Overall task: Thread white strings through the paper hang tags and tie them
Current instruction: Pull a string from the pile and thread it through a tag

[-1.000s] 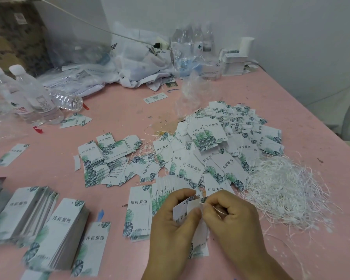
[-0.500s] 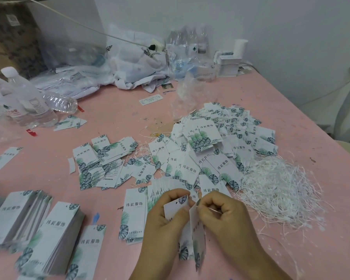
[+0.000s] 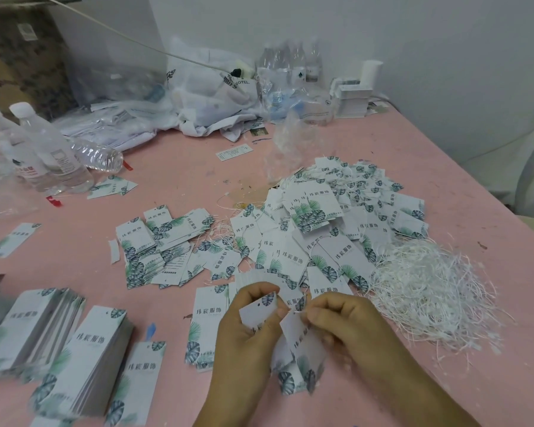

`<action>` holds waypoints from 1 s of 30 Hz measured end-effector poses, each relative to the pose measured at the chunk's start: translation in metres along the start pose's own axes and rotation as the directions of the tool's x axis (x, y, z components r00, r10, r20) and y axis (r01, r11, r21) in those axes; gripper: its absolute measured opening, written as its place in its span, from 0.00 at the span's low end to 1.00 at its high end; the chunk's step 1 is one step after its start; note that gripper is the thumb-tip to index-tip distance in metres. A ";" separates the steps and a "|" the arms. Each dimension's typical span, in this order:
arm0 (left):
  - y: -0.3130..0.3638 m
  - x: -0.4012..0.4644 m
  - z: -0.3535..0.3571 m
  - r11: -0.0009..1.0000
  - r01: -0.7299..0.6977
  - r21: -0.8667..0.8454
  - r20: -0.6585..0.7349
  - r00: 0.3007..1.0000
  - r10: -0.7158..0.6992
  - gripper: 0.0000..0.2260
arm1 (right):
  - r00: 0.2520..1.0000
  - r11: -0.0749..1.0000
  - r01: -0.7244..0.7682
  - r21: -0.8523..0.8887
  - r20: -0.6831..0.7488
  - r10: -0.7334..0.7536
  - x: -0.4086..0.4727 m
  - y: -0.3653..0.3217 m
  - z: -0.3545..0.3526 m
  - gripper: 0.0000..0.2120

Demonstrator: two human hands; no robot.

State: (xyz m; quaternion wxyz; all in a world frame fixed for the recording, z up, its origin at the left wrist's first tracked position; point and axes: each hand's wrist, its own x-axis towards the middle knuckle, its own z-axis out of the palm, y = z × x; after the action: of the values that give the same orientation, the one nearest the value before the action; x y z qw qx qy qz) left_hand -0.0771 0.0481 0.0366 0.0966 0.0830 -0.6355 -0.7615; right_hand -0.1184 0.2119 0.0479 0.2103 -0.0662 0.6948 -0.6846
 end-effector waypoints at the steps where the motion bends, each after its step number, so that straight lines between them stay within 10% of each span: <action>1: 0.000 0.001 -0.001 1.000 -0.013 0.004 -0.026 1.000 0.013 0.10 | 0.997 0.989 -0.075 0.125 0.017 0.073 0.002 -0.001 -0.004 0.07; 7: 0.000 0.003 -0.004 0.991 0.030 -0.131 -0.129 0.991 -0.047 0.11 | 0.959 0.650 -0.251 0.717 0.091 0.270 0.012 -0.006 -0.018 0.06; 13: 0.000 0.003 -0.002 0.989 0.025 -0.146 -0.160 0.986 -0.049 0.10 | 0.985 0.490 -0.154 0.858 0.097 0.140 0.009 -0.007 -0.010 0.16; 15: -0.001 0.001 0.001 0.993 0.012 -0.116 -0.145 0.989 -0.029 0.10 | 0.999 0.671 -0.023 0.741 -0.006 0.041 0.004 -0.008 -0.001 0.08; 18: -0.002 -0.003 0.007 0.996 -0.010 -0.089 -0.094 0.996 0.002 0.11 | 0.964 0.972 0.215 0.094 -0.179 -0.196 -0.008 -0.002 0.012 0.15; 23: 0.001 -0.006 0.010 0.994 -0.028 -0.104 -0.072 0.997 0.021 0.11 | 0.855 0.827 0.372 -0.423 -0.191 -0.482 -0.007 0.006 0.022 0.07; 30: -0.001 -0.006 0.012 0.996 0.011 -0.091 -0.053 0.998 -0.016 0.11 | 0.847 0.837 0.382 -0.392 -0.215 -0.487 -0.008 0.004 0.023 0.09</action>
State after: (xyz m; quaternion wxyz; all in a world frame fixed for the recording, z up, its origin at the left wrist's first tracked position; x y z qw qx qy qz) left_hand -0.0746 0.0609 0.0374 0.1123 0.1034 -0.5970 -0.7876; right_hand -0.1020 0.1939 0.0458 -0.0771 -0.1520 0.7906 -0.5881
